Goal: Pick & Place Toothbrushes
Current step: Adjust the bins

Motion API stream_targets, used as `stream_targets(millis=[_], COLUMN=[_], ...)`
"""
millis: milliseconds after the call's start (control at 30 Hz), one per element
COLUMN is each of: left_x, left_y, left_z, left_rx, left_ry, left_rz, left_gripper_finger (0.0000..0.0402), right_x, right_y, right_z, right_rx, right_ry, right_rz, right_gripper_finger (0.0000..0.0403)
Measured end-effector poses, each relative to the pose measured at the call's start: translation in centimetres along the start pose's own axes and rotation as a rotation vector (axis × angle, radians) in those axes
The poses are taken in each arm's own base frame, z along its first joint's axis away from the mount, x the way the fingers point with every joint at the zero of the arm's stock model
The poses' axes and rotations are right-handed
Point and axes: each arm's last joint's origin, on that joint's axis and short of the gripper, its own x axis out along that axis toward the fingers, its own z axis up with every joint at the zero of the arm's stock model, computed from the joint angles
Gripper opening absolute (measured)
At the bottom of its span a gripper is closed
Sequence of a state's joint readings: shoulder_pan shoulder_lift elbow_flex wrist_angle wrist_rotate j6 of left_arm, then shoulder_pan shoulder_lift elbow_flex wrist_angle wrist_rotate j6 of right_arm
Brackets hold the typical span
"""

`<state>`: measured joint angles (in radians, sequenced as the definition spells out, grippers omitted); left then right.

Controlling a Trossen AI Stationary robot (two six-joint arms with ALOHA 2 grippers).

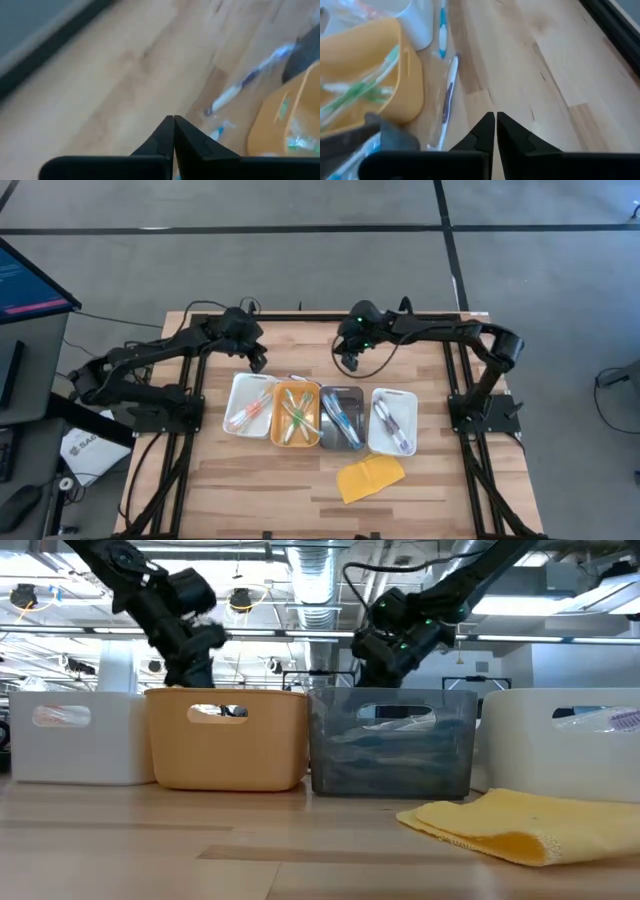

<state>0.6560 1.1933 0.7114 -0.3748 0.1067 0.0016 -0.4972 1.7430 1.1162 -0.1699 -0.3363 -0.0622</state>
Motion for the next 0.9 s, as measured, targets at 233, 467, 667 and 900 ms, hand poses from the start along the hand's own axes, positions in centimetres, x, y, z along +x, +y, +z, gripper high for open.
stream_targets(millis=[233,467,667,900], left_x=[2.0,2.7,3.0,3.2], left_y=[0.1,-0.7,-1.7,-3.1], left_z=[-2.1,-2.9,-3.6,-4.1], left_rx=[-0.069,-0.087,-0.08,-0.073], left_ry=[0.121,0.156,0.161,0.183], left_rz=[-0.082,-0.102,-0.127,-0.16], left_gripper_finger=[0.0001,0.0,0.0,0.0], right_x=[3.6,6.3,7.0,7.2], right_y=[0.5,3.6,5.2,6.3], right_z=[-0.2,0.2,0.0,0.0], right_rx=[0.039,-0.008,-0.033,-0.039], right_ry=[0.069,0.101,0.115,0.117], right_rz=[0.035,0.079,0.041,0.058], right_gripper_finger=[0.0003,0.0002,0.0001,0.0001])
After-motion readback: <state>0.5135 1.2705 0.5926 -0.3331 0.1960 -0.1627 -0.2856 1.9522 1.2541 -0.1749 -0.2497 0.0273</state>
